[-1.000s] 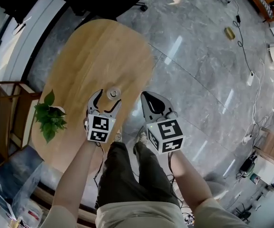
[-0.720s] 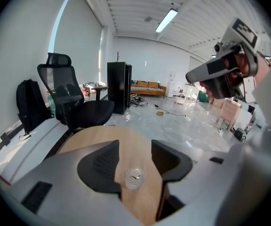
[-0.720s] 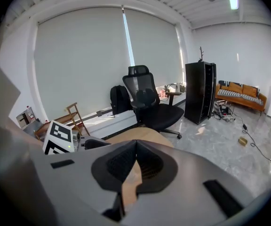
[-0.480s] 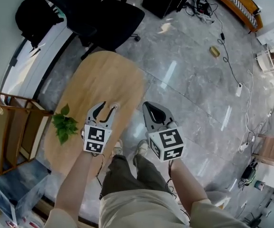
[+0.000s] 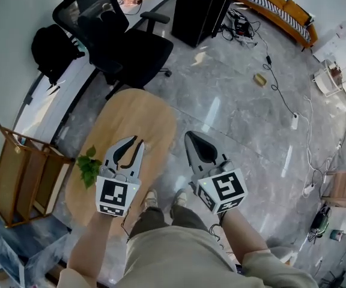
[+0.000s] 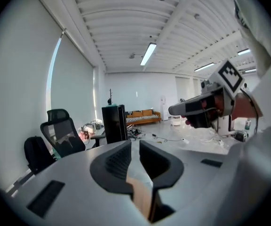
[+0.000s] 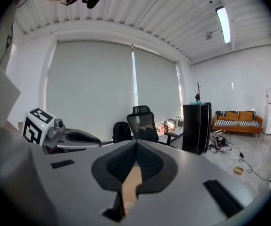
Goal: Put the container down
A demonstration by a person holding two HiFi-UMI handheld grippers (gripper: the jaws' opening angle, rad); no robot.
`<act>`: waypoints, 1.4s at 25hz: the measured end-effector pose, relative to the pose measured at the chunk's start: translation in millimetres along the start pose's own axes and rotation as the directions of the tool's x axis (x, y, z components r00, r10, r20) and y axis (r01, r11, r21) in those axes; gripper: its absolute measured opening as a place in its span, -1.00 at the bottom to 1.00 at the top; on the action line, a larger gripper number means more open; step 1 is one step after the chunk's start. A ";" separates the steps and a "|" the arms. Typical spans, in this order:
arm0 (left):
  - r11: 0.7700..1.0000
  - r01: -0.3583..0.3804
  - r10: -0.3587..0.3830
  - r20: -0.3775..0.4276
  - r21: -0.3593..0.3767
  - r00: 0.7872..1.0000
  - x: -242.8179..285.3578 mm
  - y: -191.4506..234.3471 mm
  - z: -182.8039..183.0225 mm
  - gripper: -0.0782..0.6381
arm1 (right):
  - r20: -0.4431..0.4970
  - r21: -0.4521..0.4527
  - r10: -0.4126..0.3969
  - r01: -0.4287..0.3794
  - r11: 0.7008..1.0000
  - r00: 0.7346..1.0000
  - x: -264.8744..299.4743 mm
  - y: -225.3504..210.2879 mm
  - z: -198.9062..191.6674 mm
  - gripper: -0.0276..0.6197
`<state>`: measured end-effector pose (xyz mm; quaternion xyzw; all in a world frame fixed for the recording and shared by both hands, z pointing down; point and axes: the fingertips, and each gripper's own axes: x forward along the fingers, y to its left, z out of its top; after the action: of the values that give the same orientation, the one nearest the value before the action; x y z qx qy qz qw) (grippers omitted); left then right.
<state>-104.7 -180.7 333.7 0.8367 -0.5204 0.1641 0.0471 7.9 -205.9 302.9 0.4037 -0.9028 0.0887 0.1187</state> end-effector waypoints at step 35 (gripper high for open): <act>0.997 0.022 -0.034 0.167 0.070 0.985 -138.0 -86.6 132.0 -0.73 | 0.197 -0.200 0.030 0.010 0.980 0.980 -187.4 50.3 121.9 -0.92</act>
<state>-53.9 -56.3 172.8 0.8559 -0.5047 0.1101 -0.0232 73.8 -71.3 129.5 0.3918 -0.9166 -0.0423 0.0674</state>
